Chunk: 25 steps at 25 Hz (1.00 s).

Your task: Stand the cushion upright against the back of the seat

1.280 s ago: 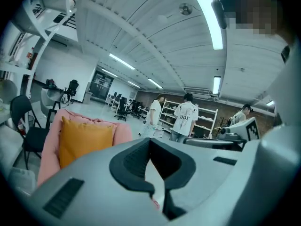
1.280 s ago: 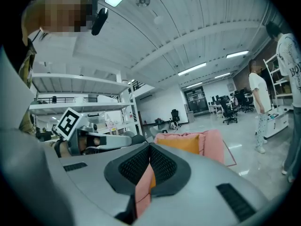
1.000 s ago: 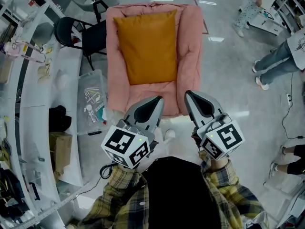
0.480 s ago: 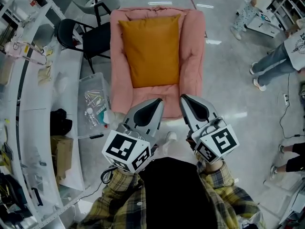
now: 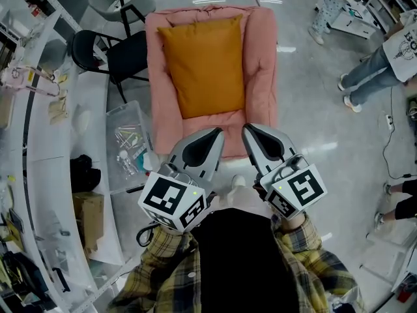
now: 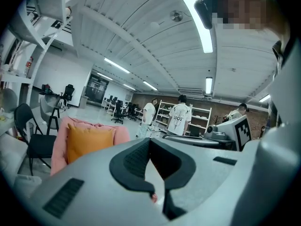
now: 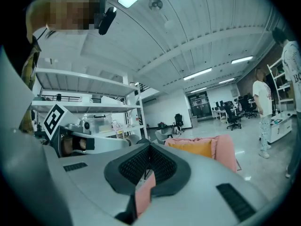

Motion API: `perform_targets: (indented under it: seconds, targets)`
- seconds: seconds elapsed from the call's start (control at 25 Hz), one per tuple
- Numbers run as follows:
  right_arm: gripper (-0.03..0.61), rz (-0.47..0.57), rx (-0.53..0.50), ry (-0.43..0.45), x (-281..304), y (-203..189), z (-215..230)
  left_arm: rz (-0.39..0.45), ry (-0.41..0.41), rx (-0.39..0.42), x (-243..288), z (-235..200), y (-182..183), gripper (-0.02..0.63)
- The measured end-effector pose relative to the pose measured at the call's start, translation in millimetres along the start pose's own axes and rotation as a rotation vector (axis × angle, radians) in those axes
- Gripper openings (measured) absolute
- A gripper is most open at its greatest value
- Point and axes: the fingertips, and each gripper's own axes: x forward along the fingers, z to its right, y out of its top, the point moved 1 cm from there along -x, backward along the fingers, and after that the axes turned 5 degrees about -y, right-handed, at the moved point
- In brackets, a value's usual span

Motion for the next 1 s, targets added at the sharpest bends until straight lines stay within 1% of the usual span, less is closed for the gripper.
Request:
perform_targets:
  seconds: [0.2,0.56,1.0]
  targets:
    - [0.017,0.005,-0.003,-0.004,1.8,2.8,2.5,0.004,-0.019,0.005,3.2,0.3,2.2,0.003]
    - [0.017,-0.006,-0.01,0.009,3.4,1.8,4.5,0.008,0.0,0.004,2.9,-4.0,3.2,0.003]
    - [0.017,-0.019,-0.014,0.024,6.8,0.0,5.6,0.013,0.002,-0.012,6.3,-7.5,2.4,0.003]
